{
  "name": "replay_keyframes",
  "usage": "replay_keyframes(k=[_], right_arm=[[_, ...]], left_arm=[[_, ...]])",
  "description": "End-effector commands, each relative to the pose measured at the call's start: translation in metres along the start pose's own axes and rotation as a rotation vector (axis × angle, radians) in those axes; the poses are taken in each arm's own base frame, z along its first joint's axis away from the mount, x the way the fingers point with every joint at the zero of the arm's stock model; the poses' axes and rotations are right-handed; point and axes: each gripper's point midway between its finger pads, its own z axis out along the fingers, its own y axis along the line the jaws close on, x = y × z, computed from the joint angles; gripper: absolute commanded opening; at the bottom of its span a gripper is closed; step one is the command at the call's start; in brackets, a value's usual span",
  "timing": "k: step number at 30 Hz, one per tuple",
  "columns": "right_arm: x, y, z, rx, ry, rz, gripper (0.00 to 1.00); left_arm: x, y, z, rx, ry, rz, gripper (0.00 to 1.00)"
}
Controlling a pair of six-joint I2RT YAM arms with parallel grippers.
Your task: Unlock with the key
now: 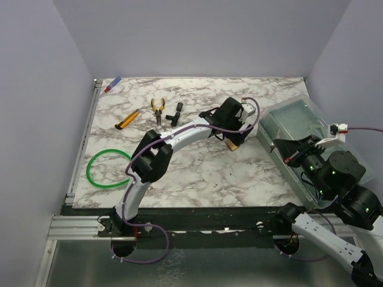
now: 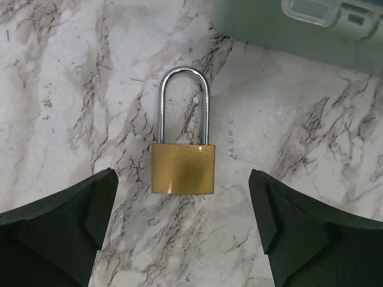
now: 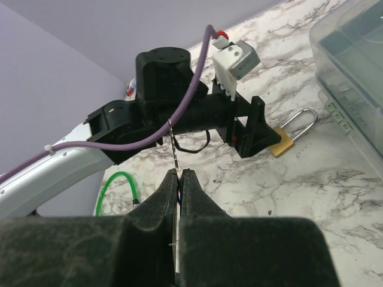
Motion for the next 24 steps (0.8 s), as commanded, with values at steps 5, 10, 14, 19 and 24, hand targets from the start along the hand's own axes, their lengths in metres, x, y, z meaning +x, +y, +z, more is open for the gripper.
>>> replay_keyframes(k=[5,10,14,19,24], right_arm=[[-0.007,-0.01,-0.016,0.02,-0.02,-0.011,0.01],[-0.007,-0.01,-0.019,0.018,-0.017,-0.01,0.01],[-0.006,-0.012,-0.022,0.019,-0.017,-0.003,0.01],[-0.007,-0.014,-0.024,0.02,-0.019,0.003,0.01],[-0.006,-0.014,-0.024,0.024,-0.019,0.007,0.01]], left_arm=[[0.019,0.003,0.036,-0.051,0.1,0.05,0.99],[0.031,0.008,0.053,-0.075,0.137,0.041,0.97],[0.041,0.012,0.062,-0.088,0.166,0.035,0.94],[0.056,0.013,0.066,-0.093,0.208,0.023,0.88],[0.069,0.008,0.066,-0.08,0.237,0.008,0.72]])
